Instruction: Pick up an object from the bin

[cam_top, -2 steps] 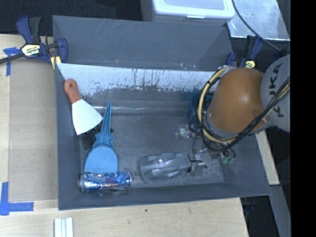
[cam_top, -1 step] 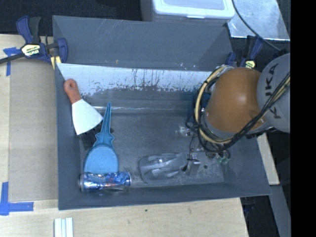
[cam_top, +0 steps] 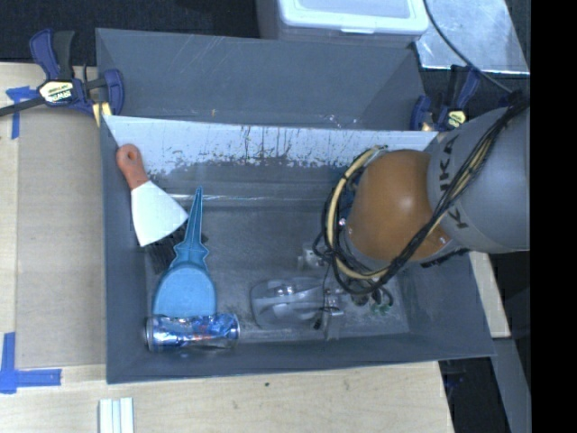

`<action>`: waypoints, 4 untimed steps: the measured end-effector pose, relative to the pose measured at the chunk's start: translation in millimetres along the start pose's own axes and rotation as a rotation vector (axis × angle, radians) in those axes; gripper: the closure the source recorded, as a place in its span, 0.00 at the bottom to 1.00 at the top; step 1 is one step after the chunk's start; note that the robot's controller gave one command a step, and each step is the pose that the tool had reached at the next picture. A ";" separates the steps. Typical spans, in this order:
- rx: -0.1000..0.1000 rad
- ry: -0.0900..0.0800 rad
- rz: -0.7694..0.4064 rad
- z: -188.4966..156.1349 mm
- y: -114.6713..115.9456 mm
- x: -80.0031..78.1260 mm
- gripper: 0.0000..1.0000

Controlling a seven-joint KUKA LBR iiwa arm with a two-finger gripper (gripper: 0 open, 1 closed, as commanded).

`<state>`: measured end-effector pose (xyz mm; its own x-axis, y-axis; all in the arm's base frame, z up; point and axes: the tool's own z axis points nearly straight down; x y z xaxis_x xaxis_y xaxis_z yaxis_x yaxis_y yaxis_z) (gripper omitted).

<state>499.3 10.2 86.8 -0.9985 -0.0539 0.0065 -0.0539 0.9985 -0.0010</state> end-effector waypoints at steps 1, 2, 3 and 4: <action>0.001 -0.003 0.018 2.4 1.6 1.1 0.00; 0.002 0.004 -0.015 6.5 11.7 -8.1 0.00; -0.002 -0.001 -0.216 -3.6 12.9 -15.6 0.00; 0.004 0.007 -0.200 13.2 53.6 -10.8 1.00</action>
Offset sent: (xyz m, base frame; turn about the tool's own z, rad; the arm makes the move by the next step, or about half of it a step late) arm 0.0444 0.0490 -0.0168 -0.4501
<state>507.0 64.3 73.5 -0.9680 -0.2507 0.0139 -0.2508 0.9680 -0.0035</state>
